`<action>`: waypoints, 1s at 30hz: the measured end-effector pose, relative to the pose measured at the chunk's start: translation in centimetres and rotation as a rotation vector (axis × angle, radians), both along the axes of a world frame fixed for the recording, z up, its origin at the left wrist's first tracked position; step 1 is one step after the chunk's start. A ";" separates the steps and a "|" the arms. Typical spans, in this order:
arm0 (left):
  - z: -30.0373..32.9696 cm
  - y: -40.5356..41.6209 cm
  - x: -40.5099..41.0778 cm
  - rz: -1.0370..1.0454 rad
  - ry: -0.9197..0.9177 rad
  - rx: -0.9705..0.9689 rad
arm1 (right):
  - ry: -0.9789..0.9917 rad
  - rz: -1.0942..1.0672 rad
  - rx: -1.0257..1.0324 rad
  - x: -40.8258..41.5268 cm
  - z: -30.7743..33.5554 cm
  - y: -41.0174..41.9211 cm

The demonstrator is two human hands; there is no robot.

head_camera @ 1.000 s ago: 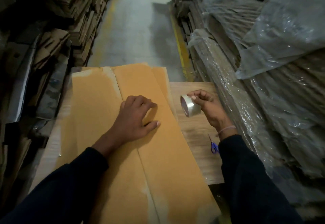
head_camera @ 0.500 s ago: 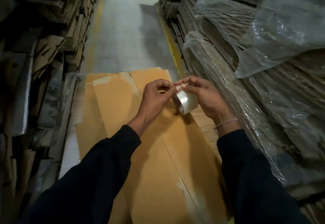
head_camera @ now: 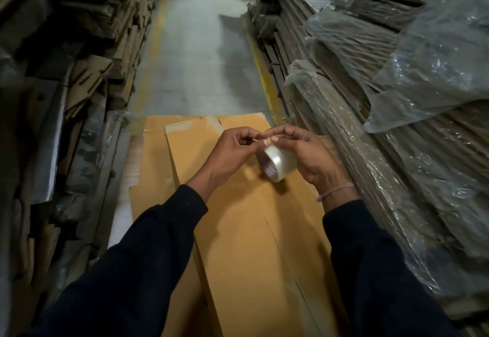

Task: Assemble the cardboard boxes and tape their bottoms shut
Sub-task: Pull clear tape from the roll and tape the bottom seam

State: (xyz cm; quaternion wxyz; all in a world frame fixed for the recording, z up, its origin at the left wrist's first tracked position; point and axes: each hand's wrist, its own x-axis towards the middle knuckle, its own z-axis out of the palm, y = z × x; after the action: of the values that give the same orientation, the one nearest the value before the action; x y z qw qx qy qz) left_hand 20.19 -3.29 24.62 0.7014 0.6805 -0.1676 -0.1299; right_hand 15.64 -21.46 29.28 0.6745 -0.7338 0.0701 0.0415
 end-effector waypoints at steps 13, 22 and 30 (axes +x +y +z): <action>-1.1 0.5 1.2 0.231 -0.013 0.078 | -0.041 -0.032 -0.156 -2.3 -3.1 1.7; -1.6 1.7 2.4 0.130 -0.163 0.262 | -0.015 -0.125 -0.433 -1.2 -2.2 2.9; -3.3 3.9 5.2 0.225 -0.037 0.176 | 0.046 0.036 -0.163 -1.2 -3.3 2.2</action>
State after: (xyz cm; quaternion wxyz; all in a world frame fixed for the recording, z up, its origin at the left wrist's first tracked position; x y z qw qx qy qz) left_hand 25.36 0.63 21.28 0.6458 0.7563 -0.0909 -0.0521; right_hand 14.43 -19.23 26.02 0.6099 -0.7862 0.0756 0.0649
